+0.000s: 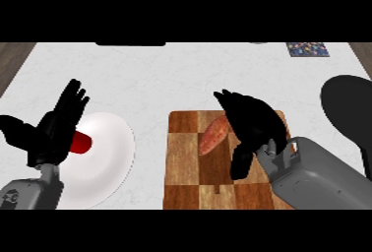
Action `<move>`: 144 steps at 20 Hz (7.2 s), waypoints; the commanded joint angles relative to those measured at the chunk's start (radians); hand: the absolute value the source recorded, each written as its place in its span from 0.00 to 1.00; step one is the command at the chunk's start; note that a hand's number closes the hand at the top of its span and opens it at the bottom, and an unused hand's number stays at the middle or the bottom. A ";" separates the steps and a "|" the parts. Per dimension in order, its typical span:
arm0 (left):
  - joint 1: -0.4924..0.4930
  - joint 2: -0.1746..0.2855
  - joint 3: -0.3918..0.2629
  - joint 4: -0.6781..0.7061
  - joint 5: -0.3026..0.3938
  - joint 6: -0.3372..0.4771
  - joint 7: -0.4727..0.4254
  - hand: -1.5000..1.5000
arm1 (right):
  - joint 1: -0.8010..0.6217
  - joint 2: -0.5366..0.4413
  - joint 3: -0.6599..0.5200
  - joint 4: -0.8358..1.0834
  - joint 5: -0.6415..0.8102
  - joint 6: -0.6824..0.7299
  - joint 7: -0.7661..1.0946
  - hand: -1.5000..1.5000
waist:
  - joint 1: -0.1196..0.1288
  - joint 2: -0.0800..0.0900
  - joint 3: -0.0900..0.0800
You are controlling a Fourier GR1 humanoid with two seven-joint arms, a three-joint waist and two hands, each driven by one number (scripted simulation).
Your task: Pick the sweet potato from the cutting board and place it in the pan
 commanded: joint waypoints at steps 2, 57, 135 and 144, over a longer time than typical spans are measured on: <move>-0.033 0.013 0.042 -0.019 0.011 0.005 0.051 0.50 | -0.051 0.147 0.032 0.069 0.082 0.030 0.164 0.00 | -0.002 0.000 0.001; 0.005 -0.094 0.101 -0.103 -0.104 -0.073 0.130 0.50 | 0.032 0.434 -0.283 0.706 0.649 -0.167 -0.490 1.00 | 0.000 0.002 0.001; -0.020 -0.116 0.148 -0.038 -0.130 -0.125 0.066 0.50 | 0.113 -0.351 -1.502 1.413 0.211 -0.523 -1.510 0.00 | -0.005 0.006 0.006; 0.025 -0.147 0.141 -0.010 -0.140 -0.123 0.008 0.50 | 0.351 -0.443 -1.658 1.430 -0.004 -0.127 -1.694 0.00 | -0.025 0.000 0.002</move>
